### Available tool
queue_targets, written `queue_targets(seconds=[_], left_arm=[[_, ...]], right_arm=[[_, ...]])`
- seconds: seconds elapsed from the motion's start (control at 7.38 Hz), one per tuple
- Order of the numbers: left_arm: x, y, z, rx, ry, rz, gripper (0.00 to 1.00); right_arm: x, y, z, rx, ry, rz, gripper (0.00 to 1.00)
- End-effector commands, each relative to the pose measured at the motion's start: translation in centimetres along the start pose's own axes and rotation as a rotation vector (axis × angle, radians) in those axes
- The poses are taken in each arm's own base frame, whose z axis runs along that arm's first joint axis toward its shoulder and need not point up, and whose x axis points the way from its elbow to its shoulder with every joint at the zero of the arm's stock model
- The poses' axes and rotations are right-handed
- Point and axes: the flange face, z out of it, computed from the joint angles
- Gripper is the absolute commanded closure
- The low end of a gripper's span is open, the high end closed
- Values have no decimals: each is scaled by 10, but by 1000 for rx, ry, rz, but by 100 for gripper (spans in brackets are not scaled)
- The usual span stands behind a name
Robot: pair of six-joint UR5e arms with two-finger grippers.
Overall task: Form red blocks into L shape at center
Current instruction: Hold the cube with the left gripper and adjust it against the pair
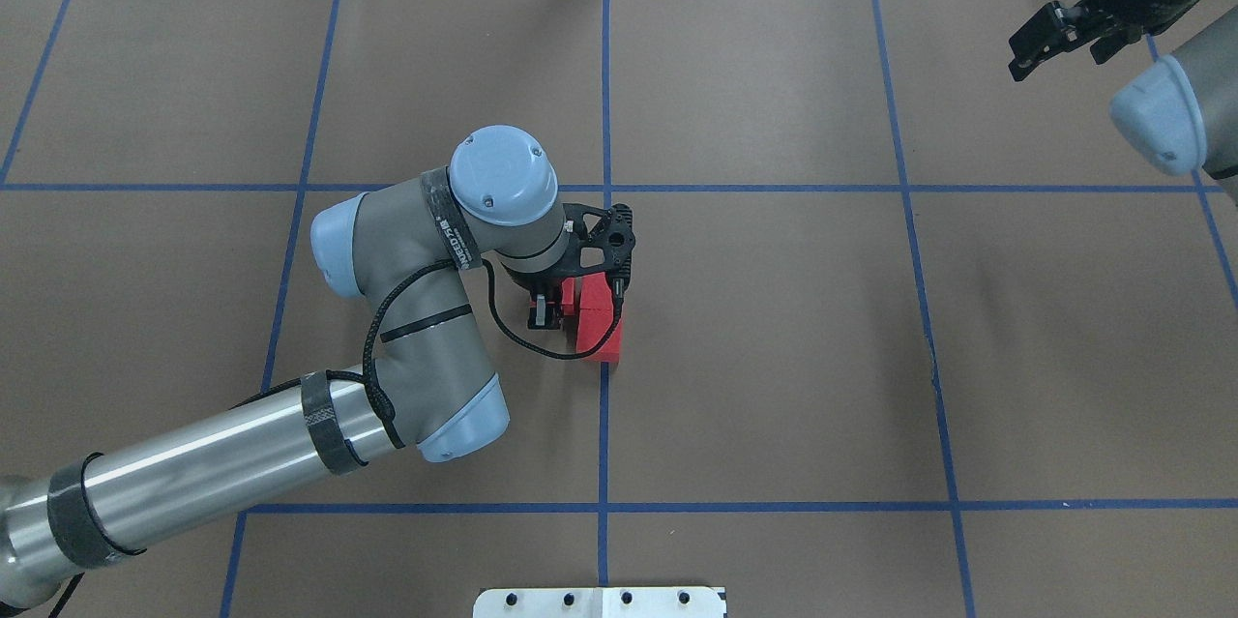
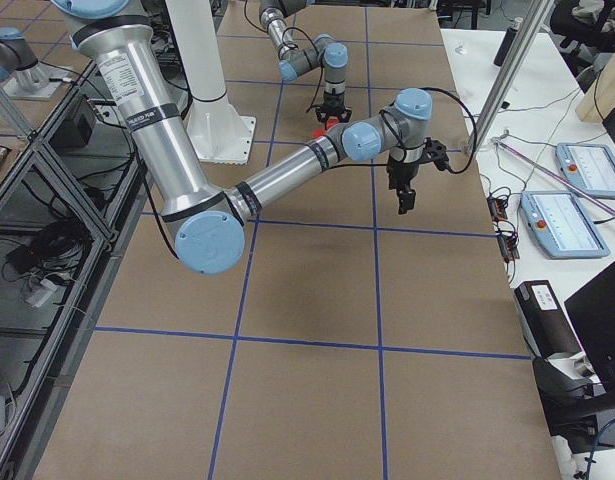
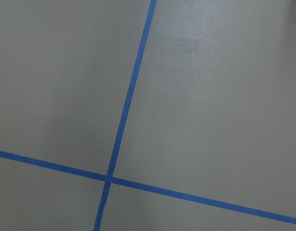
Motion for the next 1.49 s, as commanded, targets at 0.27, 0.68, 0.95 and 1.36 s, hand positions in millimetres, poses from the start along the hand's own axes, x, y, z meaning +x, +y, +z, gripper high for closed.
queue_targets(seconds=[0.27,0.68,0.95,1.36], left_arm=[[-4,2,2,9,-1,-5,100],[-3,1,-2,16,10,-6,100],[2,-2,-17,-3,26,-14,100],[2,-1,-17,-11,26,-16,100]], right_arm=[[0,0,-1,1,0,-1,0],[-1,0,-1,2,-1,-2,0],[0,0,-1,1,0,-1,0],[0,0,0,0,0,0,0]])
